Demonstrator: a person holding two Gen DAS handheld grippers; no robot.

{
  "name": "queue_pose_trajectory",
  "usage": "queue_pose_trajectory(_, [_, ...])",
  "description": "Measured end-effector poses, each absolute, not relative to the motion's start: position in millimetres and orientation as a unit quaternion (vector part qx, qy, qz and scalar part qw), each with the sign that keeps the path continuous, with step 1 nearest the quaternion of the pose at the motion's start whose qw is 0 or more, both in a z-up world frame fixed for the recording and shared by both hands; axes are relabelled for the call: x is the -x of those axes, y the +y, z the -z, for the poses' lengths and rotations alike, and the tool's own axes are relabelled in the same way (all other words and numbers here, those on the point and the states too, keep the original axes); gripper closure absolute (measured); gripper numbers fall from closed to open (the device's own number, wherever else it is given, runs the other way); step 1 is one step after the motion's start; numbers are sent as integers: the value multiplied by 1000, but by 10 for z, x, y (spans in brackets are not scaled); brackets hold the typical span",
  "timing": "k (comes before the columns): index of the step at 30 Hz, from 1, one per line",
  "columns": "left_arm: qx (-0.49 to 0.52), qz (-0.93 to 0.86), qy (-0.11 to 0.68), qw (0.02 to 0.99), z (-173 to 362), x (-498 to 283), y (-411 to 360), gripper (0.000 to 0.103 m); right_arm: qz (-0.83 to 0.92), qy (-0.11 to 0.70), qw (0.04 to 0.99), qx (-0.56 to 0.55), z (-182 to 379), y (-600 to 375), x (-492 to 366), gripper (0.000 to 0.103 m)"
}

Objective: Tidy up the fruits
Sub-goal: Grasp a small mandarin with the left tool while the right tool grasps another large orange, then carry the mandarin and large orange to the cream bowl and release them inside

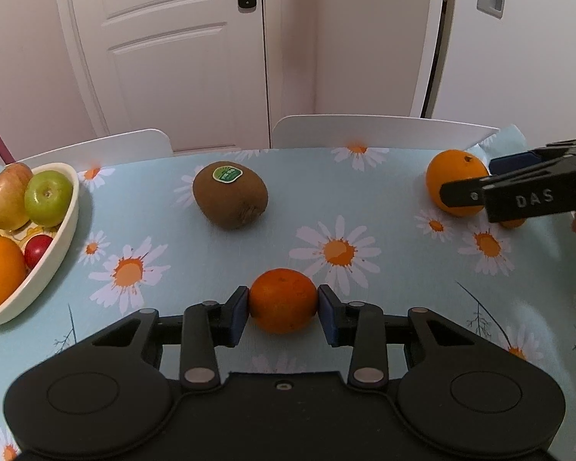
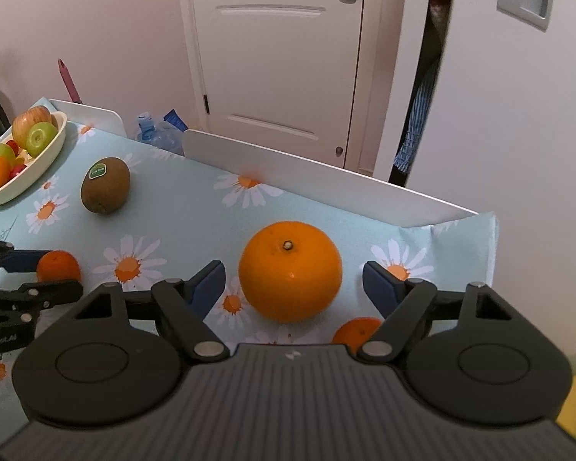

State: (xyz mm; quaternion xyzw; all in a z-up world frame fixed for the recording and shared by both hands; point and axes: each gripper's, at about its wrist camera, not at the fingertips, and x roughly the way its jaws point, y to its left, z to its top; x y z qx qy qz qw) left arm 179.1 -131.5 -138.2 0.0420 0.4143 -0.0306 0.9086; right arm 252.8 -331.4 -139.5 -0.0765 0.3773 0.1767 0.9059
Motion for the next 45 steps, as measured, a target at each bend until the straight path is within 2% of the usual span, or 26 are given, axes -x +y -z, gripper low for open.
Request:
queue_pose_trajectory(3, [-44, 28, 416, 908, 1376, -1767, -1308, 61, -174, 381, 905, 72, 1426, -3294, -2557, 13])
queue_pose_trajectory(8, [-44, 18, 417, 908, 1359, -1730, -1267, 61, -169, 391, 902, 70, 1475, -3270, -2611, 25])
queue_pose_trajectory(19, [-32, 7, 406, 913, 1194, -1626, -1185, 61, -192, 372, 905, 73, 1303, -3138, -2469, 27])
queue_pose_trajectory(29, [-15, -20, 379, 925, 807, -1340, -1000, 61, -241, 357, 900, 62, 937, -2768, -2172, 27])
queue_pose_trajectory(45, [-23, -56, 332, 941, 228, -997, -161, 61, -275, 334, 900, 49, 350, -1776, -1712, 27])
